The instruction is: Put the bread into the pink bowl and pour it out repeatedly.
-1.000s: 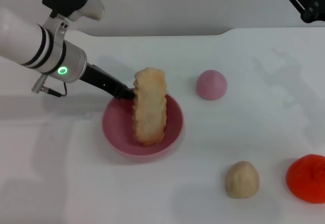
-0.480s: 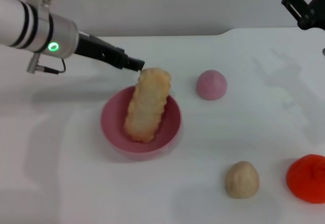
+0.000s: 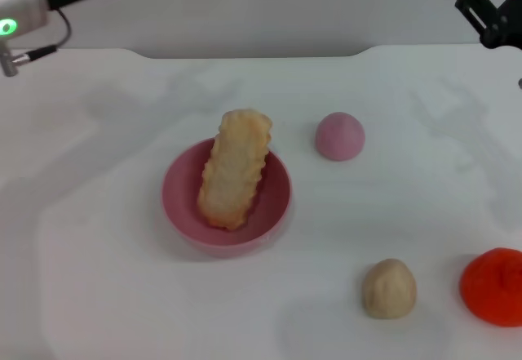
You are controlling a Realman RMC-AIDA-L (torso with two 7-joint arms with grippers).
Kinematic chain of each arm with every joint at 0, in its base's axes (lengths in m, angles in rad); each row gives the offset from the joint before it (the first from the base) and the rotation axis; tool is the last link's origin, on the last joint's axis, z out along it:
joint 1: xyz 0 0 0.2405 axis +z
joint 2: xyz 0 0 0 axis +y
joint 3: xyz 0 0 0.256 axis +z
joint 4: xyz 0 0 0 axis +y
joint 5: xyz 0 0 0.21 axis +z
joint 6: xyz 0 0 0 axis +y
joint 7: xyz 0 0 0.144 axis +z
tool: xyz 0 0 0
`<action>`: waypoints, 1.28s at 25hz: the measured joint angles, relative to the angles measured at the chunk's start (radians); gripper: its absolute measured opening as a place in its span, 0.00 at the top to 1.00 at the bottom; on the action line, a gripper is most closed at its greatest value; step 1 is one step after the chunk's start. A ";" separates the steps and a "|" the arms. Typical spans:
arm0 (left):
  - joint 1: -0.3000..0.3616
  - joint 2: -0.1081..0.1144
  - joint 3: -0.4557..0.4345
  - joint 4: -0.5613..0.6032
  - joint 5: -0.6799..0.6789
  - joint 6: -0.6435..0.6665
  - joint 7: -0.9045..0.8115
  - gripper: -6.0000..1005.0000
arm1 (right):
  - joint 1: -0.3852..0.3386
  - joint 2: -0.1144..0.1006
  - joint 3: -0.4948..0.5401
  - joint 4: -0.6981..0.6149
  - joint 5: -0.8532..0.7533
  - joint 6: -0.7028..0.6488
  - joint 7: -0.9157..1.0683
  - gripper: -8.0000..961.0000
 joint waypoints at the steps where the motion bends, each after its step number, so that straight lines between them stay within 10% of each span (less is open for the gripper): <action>1: 0.021 -0.001 0.003 -0.011 -0.086 -0.005 0.066 0.31 | 0.000 0.000 0.003 0.003 0.004 -0.002 0.000 0.38; 19: 0.208 -0.014 0.371 -0.597 -1.488 0.169 1.266 0.32 | 0.059 -0.001 0.218 0.439 0.448 -0.326 -0.099 0.38; 32: 0.229 -0.013 0.412 -0.724 -1.662 0.242 1.347 0.31 | 0.100 -0.002 0.295 0.568 0.623 -0.413 -0.237 0.38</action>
